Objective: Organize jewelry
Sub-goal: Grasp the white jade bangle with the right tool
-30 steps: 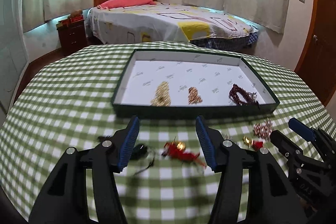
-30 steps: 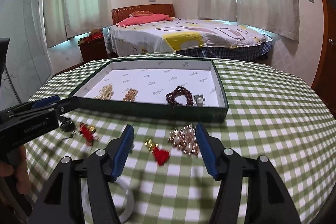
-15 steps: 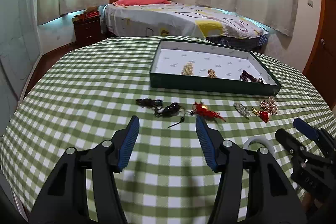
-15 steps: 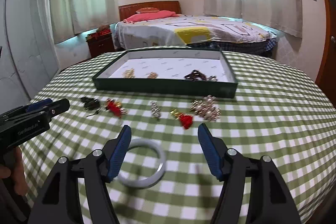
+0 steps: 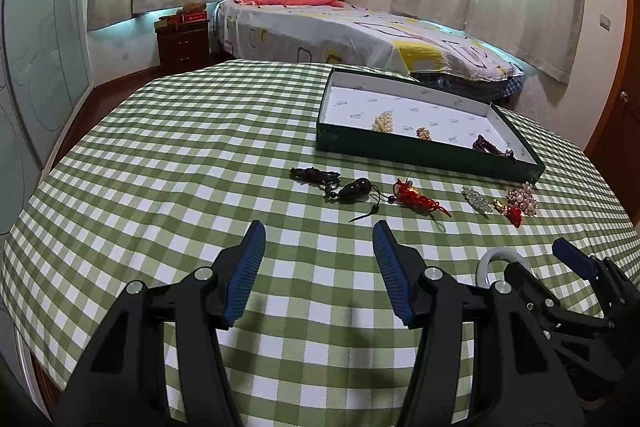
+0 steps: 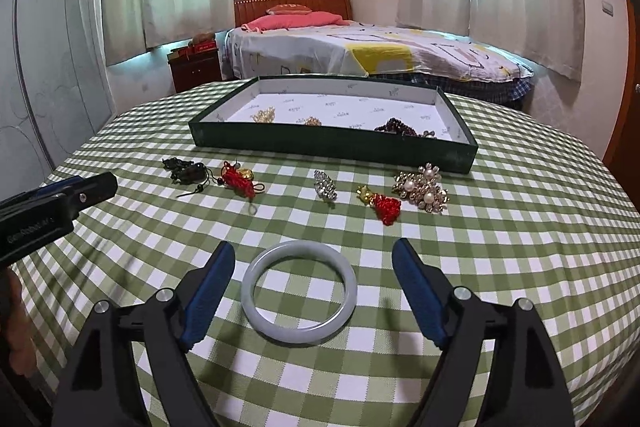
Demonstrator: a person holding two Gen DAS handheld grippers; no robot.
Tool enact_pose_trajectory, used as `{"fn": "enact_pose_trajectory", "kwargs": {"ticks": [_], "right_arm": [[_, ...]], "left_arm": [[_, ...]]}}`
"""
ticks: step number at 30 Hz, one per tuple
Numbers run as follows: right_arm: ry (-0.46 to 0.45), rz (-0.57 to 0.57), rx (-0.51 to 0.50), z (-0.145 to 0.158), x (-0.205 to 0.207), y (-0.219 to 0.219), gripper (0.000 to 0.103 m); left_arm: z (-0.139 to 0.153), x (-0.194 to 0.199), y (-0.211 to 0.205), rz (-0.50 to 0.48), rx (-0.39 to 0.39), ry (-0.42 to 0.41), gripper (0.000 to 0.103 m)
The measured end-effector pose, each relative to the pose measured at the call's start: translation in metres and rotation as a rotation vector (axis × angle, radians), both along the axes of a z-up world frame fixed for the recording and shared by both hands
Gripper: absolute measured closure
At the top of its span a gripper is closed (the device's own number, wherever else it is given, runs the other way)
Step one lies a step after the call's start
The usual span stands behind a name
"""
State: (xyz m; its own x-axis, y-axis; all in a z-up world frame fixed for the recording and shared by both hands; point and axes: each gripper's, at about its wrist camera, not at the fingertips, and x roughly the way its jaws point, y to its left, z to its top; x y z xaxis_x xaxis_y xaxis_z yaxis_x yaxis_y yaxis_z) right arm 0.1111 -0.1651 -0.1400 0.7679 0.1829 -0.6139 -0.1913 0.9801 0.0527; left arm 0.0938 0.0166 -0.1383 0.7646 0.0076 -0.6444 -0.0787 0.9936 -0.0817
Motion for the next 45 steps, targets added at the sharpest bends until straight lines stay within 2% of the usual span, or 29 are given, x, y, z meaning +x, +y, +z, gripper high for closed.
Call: {"fn": "enact_pose_trajectory", "kwargs": {"ticks": [8, 10, 13, 16, 17, 18, 32, 45], "right_arm": [[0.067, -0.001, -0.025, -0.012, 0.007, 0.006, 0.022], [0.088, 0.002, -0.026, -0.015, 0.008, 0.007, 0.022], [0.124, 0.009, -0.026, -0.021, 0.01, 0.008, 0.021], [0.122, 0.01, -0.021, -0.021, 0.008, 0.007, 0.022], [0.122, 0.008, -0.02, -0.021, 0.007, 0.006, 0.026], [0.119, 0.01, -0.017, -0.021, 0.006, 0.006, 0.034], [0.117, 0.018, 0.015, -0.015, 0.007, -0.003, 0.034], [0.065, -0.002, -0.007, -0.003, 0.024, -0.016, 0.034]], "left_arm": [[-0.008, 0.0, 0.001, 0.005, -0.002, 0.025, 0.048], [-0.009, 0.0, 0.001, 0.005, -0.005, 0.028, 0.042], [-0.01, 0.0, 0.001, 0.007, -0.008, 0.03, 0.041], [-0.012, 0.001, 0.001, 0.011, -0.008, 0.036, 0.038], [-0.012, 0.001, 0.001, 0.011, -0.01, 0.037, 0.038], [-0.013, 0.001, 0.001, 0.011, -0.013, 0.04, 0.038], [-0.016, 0.009, -0.009, -0.013, 0.004, 0.052, 0.038], [-0.02, 0.042, -0.021, -0.049, 0.026, 0.075, 0.038]]}}
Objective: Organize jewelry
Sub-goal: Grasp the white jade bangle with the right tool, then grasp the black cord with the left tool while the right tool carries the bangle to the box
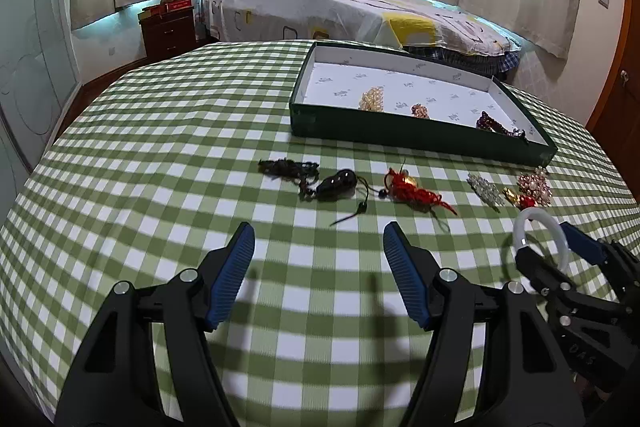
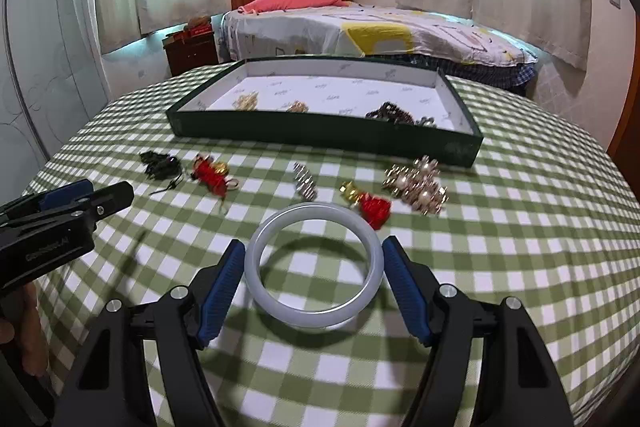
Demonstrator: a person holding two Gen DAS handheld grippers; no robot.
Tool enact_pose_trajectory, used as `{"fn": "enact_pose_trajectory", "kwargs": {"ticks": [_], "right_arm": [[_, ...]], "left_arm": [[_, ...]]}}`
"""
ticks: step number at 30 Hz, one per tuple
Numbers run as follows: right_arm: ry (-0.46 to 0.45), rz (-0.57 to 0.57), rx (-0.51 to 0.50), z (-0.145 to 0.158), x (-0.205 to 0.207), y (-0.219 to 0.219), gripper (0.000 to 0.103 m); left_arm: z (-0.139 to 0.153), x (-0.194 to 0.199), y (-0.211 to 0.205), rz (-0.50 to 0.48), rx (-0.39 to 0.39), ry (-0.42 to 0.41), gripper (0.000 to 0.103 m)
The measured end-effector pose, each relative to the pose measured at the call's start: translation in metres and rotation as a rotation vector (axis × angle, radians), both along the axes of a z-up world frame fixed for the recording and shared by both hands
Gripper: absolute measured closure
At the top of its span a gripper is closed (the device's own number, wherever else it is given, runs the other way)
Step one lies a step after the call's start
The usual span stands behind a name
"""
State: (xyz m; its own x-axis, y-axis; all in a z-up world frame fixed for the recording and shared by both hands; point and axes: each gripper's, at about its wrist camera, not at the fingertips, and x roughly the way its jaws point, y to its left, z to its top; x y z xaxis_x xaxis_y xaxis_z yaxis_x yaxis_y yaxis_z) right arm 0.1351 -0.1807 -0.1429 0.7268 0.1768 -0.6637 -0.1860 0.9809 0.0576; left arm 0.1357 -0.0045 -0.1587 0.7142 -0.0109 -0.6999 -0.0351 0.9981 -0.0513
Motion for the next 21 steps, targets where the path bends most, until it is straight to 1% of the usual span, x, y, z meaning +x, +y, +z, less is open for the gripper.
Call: {"fn": "enact_pose_trajectory", "kwargs": {"ticks": [11, 13, 21], "right_arm": [[-0.008, -0.034, -0.002, 0.006, 0.028, -0.017, 0.034], [-0.005, -0.039, 0.002, 0.005, 0.032, -0.02, 0.034], [0.004, -0.043, 0.016, 0.005, 0.042, -0.024, 0.034]], "left_arm": [[-0.006, 0.041, -0.007, -0.024, 0.02, 0.031, 0.041], [-0.008, 0.047, -0.008, -0.028, 0.024, 0.042, 0.047], [-0.018, 0.064, -0.01, -0.041, 0.024, 0.084, 0.05]]}}
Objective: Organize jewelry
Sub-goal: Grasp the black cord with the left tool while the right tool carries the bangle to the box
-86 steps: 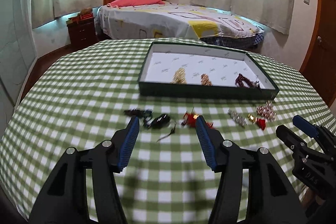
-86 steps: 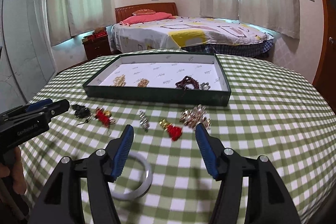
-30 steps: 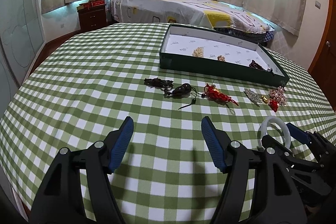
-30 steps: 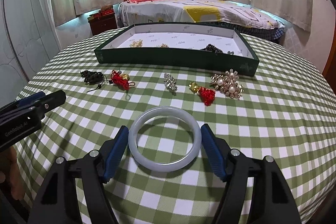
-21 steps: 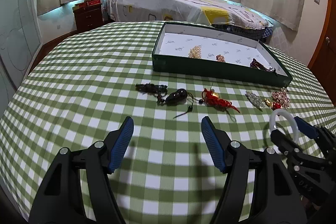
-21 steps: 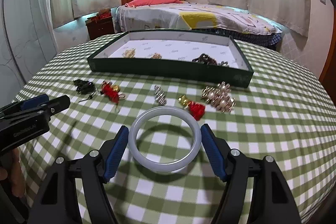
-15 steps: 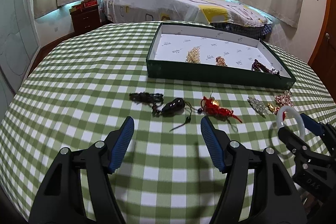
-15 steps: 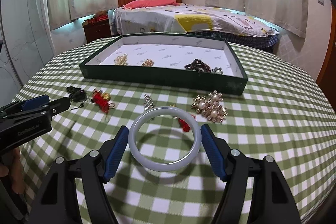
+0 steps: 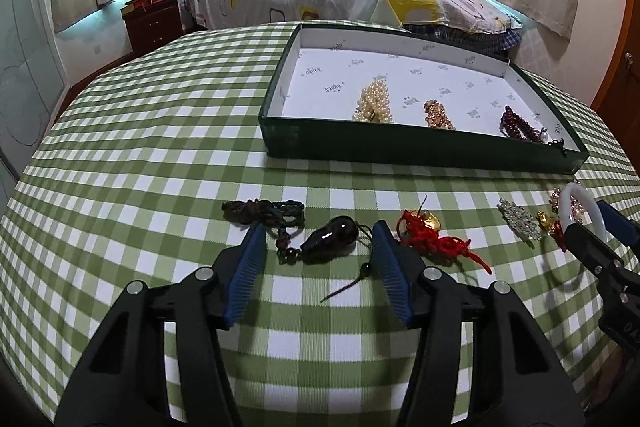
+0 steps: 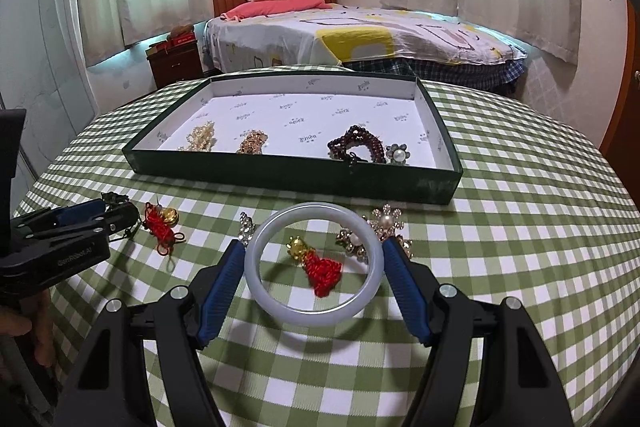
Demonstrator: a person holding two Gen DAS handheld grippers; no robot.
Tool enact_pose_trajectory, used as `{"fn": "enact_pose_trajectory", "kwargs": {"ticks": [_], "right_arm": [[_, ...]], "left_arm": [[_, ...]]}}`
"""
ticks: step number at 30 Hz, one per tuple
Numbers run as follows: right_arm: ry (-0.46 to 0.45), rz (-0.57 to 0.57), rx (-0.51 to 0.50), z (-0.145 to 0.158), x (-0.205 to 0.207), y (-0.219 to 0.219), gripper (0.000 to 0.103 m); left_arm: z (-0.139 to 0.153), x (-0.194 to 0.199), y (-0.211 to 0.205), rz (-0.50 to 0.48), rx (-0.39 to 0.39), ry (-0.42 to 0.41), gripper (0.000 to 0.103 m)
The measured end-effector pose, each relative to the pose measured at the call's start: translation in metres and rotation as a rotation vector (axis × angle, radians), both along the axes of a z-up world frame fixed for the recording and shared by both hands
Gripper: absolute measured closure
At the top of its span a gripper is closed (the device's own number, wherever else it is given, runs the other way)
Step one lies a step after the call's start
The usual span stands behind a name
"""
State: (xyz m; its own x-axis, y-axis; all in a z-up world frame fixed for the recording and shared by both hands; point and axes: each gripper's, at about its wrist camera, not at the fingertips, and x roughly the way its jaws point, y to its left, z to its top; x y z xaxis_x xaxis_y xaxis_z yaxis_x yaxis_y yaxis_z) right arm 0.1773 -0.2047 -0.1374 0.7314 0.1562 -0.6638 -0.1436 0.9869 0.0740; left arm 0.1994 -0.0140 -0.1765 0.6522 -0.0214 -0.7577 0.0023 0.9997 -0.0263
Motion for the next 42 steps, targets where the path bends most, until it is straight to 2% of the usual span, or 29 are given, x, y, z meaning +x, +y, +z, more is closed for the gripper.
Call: {"fn": "enact_pose_trajectory", "kwargs": {"ticks": [7, 14, 23, 31, 38, 42], "right_arm": [[0.008, 0.003, 0.015, -0.001, 0.005, -0.002, 0.034], [0.007, 0.004, 0.017, 0.0, 0.006, -0.002, 0.034], [-0.012, 0.004, 0.021, 0.008, 0.011, -0.003, 0.034], [-0.041, 0.001, 0.027, 0.017, 0.016, -0.004, 0.034], [-0.107, -0.003, 0.026, 0.039, 0.033, -0.005, 0.034], [-0.158, -0.007, 0.043, 0.056, 0.053, -0.008, 0.034]], "left_arm": [[-0.002, 0.002, 0.002, -0.013, -0.013, 0.009, 0.07], [0.001, -0.002, 0.003, -0.025, -0.024, -0.01, 0.08], [0.012, -0.011, 0.006, -0.012, -0.012, -0.061, 0.08], [0.041, -0.011, 0.008, 0.003, -0.028, -0.153, 0.08], [0.071, 0.01, -0.001, -0.023, -0.045, -0.24, 0.08], [0.089, 0.036, -0.009, -0.041, -0.067, -0.291, 0.08]]}}
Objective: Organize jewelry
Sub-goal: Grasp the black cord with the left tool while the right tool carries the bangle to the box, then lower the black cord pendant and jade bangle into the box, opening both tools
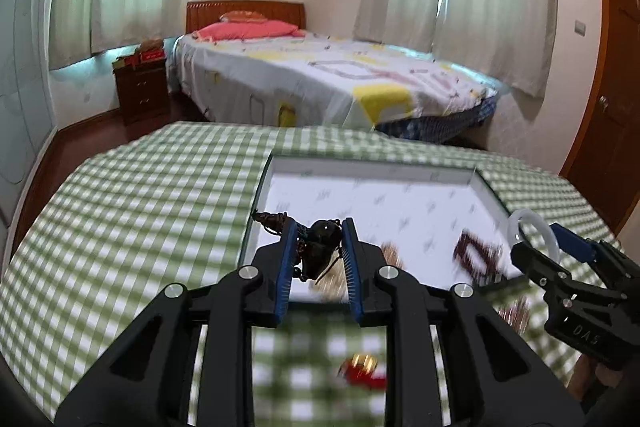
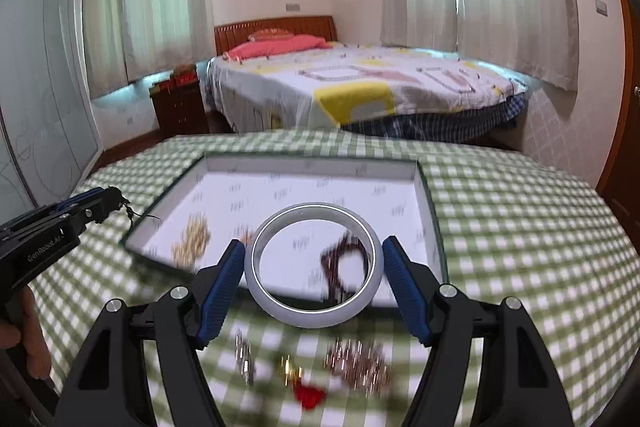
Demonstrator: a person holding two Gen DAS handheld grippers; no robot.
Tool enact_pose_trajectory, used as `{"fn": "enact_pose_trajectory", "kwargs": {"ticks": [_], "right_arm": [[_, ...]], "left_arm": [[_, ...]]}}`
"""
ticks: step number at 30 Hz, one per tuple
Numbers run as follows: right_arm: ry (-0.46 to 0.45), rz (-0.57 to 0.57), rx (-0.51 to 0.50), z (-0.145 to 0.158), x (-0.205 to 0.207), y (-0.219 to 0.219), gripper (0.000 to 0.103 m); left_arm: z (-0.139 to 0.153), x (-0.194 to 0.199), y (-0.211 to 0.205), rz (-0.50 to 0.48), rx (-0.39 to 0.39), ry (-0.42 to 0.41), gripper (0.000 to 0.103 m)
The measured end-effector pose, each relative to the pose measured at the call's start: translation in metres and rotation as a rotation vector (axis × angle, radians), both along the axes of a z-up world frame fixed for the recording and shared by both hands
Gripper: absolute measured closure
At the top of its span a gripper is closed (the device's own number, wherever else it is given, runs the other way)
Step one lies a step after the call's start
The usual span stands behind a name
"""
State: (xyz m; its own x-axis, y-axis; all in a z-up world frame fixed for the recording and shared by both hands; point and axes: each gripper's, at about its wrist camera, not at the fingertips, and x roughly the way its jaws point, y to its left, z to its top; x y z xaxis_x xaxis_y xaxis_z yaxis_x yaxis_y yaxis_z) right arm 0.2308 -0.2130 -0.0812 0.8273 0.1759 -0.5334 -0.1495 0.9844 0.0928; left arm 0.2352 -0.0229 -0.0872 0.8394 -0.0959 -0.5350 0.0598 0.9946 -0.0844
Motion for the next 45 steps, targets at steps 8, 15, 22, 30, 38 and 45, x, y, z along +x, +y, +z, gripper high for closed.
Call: {"fn": "enact_pose_trajectory", "kwargs": {"ticks": [8, 15, 22, 30, 38, 45], "right_arm": [[-0.049, -0.019, -0.011, 0.009, 0.05, -0.002, 0.034], [0.04, -0.018, -0.035, -0.013, 0.097, 0.001, 0.034], [0.198, 0.001, -0.058, -0.033, 0.126, 0.006, 0.034], [0.29, 0.008, -0.101, -0.05, 0.135, 0.01, 0.034], [0.305, 0.014, -0.102, -0.05, 0.136, 0.01, 0.029], [0.277, 0.015, -0.087, -0.047, 0.133, 0.007, 0.028]], "left_arm": [[0.003, 0.066, -0.013, -0.008, 0.004, -0.024, 0.08], [-0.031, 0.124, -0.015, -0.003, 0.007, 0.123, 0.08], [-0.061, 0.155, -0.008, 0.002, 0.007, 0.278, 0.08], [-0.076, 0.163, -0.005, 0.009, 0.021, 0.354, 0.073], [-0.079, 0.16, 0.0, 0.016, -0.006, 0.356, 0.05], [-0.077, 0.156, -0.002, 0.007, -0.004, 0.339, 0.043]]}}
